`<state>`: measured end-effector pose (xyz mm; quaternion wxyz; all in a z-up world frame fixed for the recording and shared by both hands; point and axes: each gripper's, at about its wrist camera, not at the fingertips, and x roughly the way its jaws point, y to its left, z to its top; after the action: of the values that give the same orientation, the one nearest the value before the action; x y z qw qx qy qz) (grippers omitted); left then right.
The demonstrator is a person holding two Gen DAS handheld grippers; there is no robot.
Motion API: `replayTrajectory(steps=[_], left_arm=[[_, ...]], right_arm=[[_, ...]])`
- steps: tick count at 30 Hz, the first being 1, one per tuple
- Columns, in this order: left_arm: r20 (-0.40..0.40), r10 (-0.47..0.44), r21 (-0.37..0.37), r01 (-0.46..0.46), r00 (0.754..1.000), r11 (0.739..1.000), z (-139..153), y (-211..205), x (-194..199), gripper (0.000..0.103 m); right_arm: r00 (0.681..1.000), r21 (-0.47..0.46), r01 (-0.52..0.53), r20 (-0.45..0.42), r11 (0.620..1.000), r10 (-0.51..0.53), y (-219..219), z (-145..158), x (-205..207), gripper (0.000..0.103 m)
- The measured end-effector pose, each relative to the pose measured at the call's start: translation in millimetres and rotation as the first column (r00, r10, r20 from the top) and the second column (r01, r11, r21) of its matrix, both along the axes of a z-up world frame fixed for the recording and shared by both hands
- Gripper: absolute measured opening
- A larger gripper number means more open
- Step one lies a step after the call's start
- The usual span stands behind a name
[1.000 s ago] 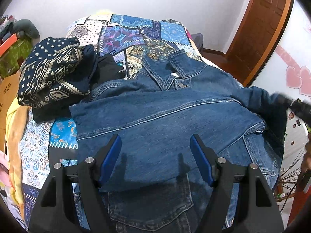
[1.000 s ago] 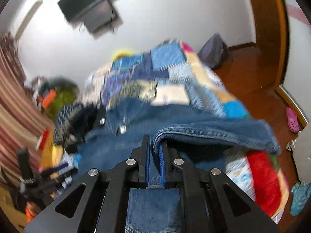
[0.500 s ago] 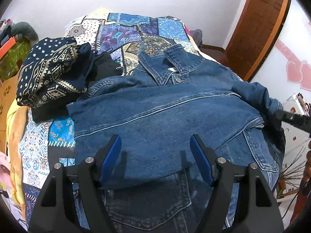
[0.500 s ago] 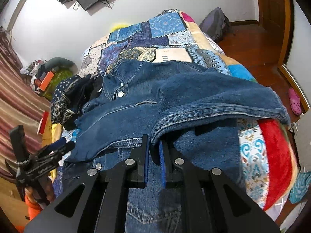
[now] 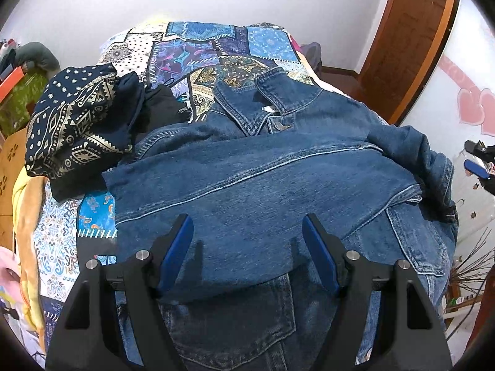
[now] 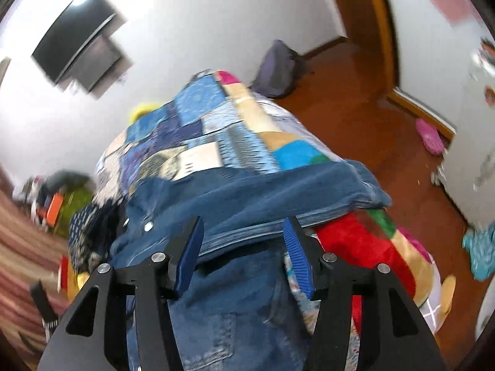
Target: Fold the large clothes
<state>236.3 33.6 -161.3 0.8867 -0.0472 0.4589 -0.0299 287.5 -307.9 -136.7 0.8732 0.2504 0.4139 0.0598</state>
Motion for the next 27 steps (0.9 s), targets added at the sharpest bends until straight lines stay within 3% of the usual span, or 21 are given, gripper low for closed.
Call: replayTrajectory(steps=[5,12,18,22,27], left_arm=[[-0.012,-0.004,0.002,0.004,1.000,1.000,-2.2,-2.8,4.6,0.072],[-0.023,-0.015,0.004,0.015,1.000,1.000,-4.5,-8.0,9.9,0.072],[-0.032,-0.013,-0.001,0.013,0.999,1.000,-7.1,-6.7,12.0,0.072],[-0.030,-0.005,-0.009,0.004,1.000,1.000,-7.0,-2.6,11.6,0.072],[-0.015,0.004,-0.023,-0.004,1.000,1.000,-3.7,3.7,8.6,0.072]], right_arm=[[0.993,0.106,0.064,-0.110,0.992,-0.052,-19.4,-37.7,19.2,0.050],[0.980,0.247,0.121,-0.186,0.961,-0.076,-29.0,-72.9,40.8,0.050],[0.982,0.245,0.129,-0.165,0.961,-0.089,-29.8,-80.0,50.2,0.050],[0.990,0.177,0.103,-0.115,0.979,-0.084,-26.6,-67.0,49.2,0.023],[0.996,0.102,0.091,-0.021,0.991,-0.089,-19.1,-34.6,43.3,0.011]])
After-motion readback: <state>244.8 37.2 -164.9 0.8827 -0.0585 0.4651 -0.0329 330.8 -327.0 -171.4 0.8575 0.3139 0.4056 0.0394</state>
